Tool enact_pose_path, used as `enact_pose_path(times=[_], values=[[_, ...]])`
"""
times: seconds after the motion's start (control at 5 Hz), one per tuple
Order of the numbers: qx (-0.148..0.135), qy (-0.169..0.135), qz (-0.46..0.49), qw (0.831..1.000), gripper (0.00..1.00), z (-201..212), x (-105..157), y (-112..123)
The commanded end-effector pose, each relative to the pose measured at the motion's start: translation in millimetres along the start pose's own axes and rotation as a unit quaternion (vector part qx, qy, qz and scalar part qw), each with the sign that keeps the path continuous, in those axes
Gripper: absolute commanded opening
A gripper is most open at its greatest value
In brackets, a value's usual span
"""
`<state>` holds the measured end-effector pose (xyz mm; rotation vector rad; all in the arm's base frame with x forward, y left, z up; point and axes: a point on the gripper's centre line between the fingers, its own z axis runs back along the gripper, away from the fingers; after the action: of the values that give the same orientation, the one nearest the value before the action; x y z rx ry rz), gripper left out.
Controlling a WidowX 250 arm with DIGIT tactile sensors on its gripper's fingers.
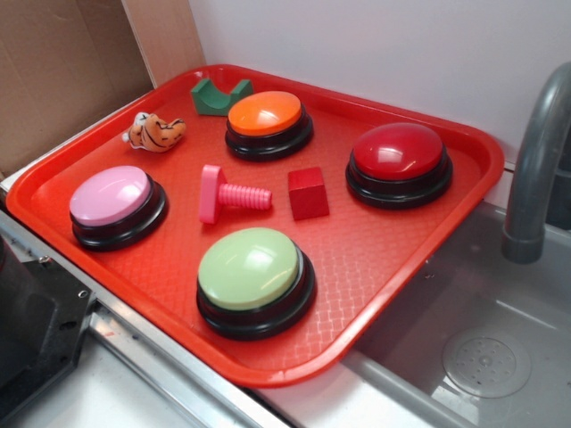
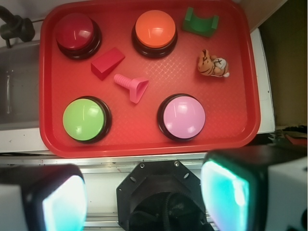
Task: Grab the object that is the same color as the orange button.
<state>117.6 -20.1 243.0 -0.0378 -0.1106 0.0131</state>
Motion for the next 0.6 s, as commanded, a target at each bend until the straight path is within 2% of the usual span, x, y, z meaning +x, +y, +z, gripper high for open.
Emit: enact_pose_path(times=[0.0,0.2,0.4], values=[[0.000,0.000,0.000,1.000,1.00,0,0,0],[0.003,-0.018,0.124,0.992,1.00,-10,32,30],[0.031,-0.015,0.245,0.969,1.00,-32,65,56]])
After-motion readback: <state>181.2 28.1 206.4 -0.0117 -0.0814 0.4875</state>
